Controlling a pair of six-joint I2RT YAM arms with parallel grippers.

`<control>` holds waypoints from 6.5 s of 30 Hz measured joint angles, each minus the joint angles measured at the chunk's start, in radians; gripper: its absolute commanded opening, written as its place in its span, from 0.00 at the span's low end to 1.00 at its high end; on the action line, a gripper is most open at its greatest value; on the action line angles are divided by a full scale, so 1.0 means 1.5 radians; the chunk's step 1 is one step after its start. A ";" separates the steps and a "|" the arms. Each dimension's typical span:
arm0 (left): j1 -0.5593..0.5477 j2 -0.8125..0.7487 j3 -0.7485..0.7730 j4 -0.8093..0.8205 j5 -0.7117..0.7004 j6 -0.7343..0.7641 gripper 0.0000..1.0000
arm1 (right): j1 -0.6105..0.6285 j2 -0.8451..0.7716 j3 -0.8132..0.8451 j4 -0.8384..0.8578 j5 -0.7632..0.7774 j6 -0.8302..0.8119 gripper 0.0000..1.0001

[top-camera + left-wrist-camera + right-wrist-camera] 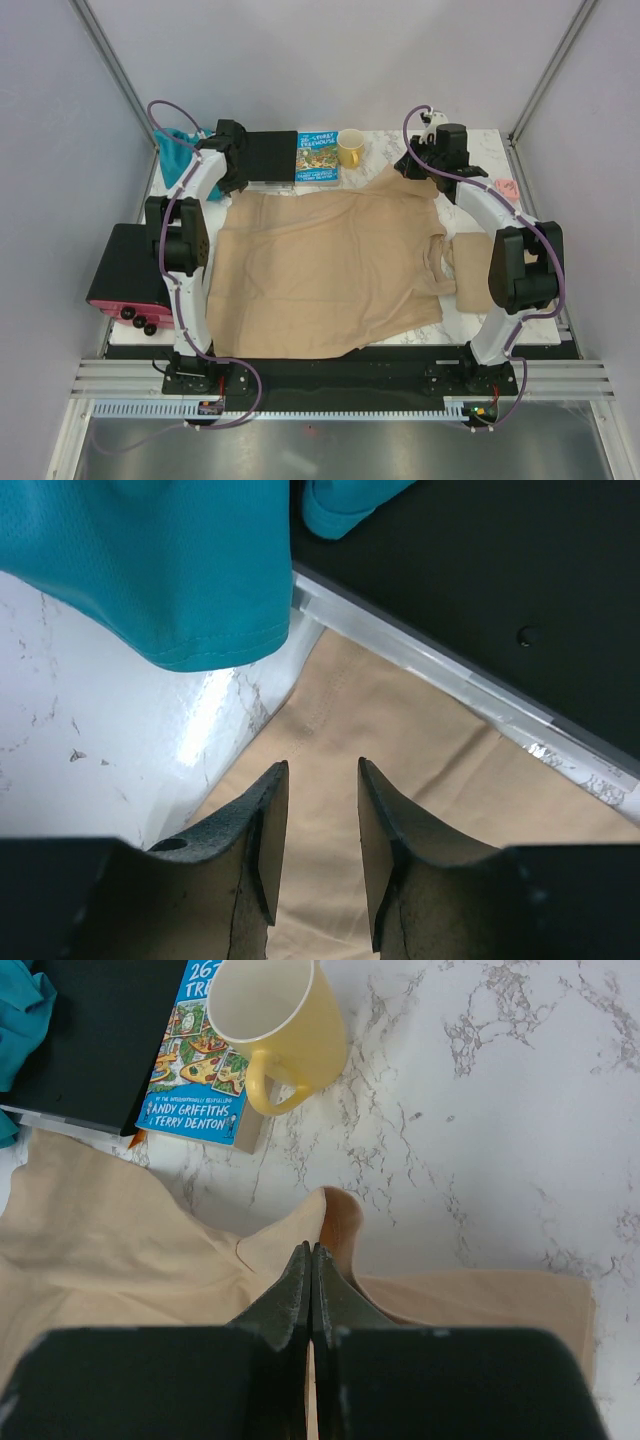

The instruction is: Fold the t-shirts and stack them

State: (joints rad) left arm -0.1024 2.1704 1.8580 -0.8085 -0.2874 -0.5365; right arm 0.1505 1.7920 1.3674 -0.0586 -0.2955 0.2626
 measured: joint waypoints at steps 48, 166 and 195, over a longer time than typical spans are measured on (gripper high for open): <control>0.000 0.153 0.144 -0.036 0.003 0.020 0.42 | -0.011 0.000 0.000 0.000 -0.030 0.002 0.00; -0.019 0.139 0.114 -0.046 -0.030 0.061 0.02 | -0.033 -0.006 -0.014 0.045 -0.076 0.039 0.00; -0.019 -0.019 0.099 0.000 -0.029 0.075 0.02 | -0.033 0.050 0.109 -0.003 -0.066 -0.003 0.00</control>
State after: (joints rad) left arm -0.1303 2.1422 2.0068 -0.8085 -0.3313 -0.4240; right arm 0.1013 1.8664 1.5303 -0.0628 -0.3946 0.2588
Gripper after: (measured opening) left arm 0.026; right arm 0.010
